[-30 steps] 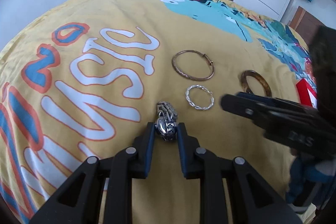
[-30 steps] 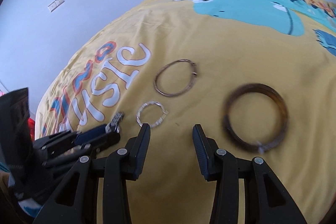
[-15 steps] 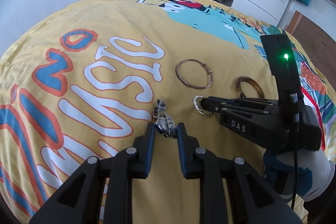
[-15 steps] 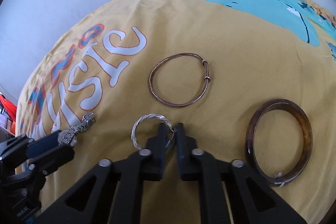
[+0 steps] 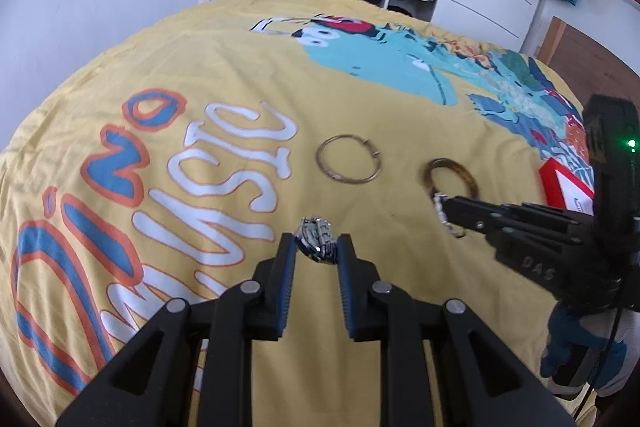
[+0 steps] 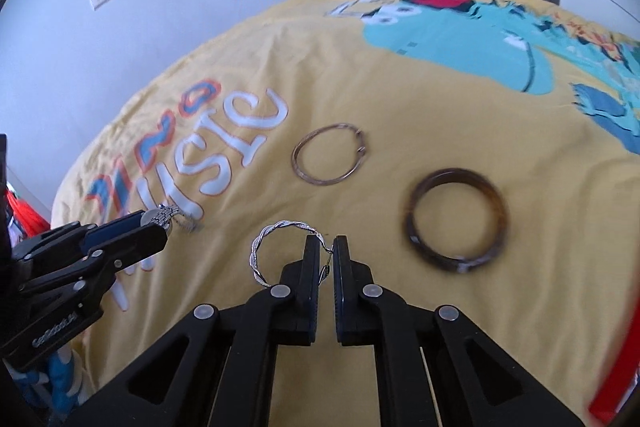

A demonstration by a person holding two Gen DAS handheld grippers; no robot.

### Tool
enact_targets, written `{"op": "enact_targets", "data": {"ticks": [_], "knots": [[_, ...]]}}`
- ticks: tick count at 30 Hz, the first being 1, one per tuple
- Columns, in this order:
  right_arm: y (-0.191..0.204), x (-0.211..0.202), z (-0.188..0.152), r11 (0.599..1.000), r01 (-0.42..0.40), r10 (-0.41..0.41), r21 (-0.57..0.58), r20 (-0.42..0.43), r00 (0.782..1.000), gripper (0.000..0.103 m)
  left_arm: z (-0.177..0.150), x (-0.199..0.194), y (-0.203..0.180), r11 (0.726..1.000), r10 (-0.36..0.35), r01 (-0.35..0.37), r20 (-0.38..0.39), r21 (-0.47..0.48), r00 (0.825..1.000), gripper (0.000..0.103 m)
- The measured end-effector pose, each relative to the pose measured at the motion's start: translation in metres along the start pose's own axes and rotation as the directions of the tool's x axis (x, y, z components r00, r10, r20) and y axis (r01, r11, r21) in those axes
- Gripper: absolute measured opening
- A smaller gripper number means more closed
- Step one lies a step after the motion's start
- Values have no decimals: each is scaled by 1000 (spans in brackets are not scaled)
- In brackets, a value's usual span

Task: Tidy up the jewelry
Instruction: 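Carry the watch and twisted hoop with both tools over the red box, then open the left tool to drop the watch while the right tool releases the hoop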

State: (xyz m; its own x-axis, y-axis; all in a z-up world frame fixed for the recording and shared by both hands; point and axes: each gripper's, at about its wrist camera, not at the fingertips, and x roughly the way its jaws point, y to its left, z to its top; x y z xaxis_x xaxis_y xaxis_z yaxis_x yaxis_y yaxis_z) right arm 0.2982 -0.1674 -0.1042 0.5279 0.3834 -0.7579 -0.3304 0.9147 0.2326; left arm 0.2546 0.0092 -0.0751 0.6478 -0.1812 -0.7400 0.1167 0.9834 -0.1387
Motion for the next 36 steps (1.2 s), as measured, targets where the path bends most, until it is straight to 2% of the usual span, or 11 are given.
{"op": "enact_targets", "data": {"ticks": [6, 11, 17, 22, 24, 28, 31, 36], "knots": [[-43, -59, -8, 996, 51, -58, 80, 80, 995, 6, 14, -11, -41, 997, -46, 45, 20, 61, 999, 19], [-105, -109, -23, 978, 147, -165, 149, 115, 980, 6, 28, -9, -112, 979, -157, 152, 29, 132, 987, 19], [-200, -158, -46, 925, 289, -320, 245, 98, 942, 6, 41, 9, -214, 930, -313, 307, -3, 200, 950, 19], [-263, -170, -52, 891, 362, -392, 274, 64, 918, 6, 48, 33, -297, 882, -405, 403, -45, 244, 913, 19], [-284, -169, -53, 884, 376, -405, 277, 53, 913, 6, 52, 46, -324, 867, -425, 426, -62, 259, 903, 19], [-316, -159, -56, 878, 388, -411, 280, 29, 911, 6, 53, 79, -366, 853, -432, 443, -103, 277, 896, 19], [-329, -151, -58, 875, 394, -411, 279, -1, 912, 7, 46, 105, -385, 853, -415, 442, -154, 276, 897, 19], [-342, -134, -61, 869, 419, -419, 263, -60, 906, 7, 29, 130, -391, 856, -380, 430, -215, 287, 900, 19]]}}
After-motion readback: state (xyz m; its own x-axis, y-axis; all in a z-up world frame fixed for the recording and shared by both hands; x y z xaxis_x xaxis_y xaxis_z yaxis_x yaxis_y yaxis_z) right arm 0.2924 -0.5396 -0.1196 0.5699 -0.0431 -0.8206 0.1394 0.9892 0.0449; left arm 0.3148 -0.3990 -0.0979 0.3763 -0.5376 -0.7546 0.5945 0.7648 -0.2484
